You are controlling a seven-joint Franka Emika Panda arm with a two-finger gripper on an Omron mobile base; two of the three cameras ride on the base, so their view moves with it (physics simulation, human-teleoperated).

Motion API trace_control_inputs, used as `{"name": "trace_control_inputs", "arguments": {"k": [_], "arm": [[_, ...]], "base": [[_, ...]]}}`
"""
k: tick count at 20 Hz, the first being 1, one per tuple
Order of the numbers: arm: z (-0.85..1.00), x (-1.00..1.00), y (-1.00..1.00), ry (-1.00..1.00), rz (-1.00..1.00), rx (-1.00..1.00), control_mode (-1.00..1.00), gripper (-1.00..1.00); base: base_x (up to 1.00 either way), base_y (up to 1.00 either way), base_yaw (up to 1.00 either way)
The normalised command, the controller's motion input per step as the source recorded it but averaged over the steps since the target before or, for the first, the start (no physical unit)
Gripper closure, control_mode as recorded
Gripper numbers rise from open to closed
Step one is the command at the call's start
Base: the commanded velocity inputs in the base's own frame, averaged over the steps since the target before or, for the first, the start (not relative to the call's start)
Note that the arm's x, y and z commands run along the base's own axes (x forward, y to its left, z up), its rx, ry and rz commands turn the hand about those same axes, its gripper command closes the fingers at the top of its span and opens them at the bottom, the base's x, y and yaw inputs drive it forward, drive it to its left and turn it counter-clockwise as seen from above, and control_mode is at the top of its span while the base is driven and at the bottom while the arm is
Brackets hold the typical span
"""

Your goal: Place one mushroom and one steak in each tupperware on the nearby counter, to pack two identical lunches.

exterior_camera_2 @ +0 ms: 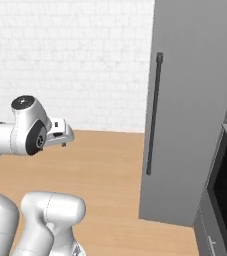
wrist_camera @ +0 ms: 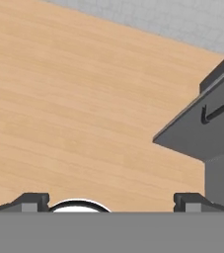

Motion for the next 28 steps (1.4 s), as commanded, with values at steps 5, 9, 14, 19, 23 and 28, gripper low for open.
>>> {"name": "trace_control_inputs", "arguments": {"k": [5,9,14,19,23,28], "arm": [[0.0,0.0,0.0,0.0,0.0,0.0,1.0,-1.0],[0.0,0.0,0.0,0.0,0.0,0.0,1.0,-1.0],[0.0,0.0,0.0,0.0,0.0,0.0,1.0,-1.0],[0.0,0.0,0.0,0.0,0.0,0.0,1.0,-1.0],[0.0,0.0,0.0,0.0,0.0,0.0,1.0,-1.0],[0.0,0.0,0.0,0.0,0.0,0.0,1.0,-1.0]], "base": [[1.0,0.55,0.08],[1.0,0.93,0.0],[1.0,0.67,0.0],[1.0,0.19,-0.1],[0.98,0.03,-0.54],[0.47,0.11,-0.85]]}}
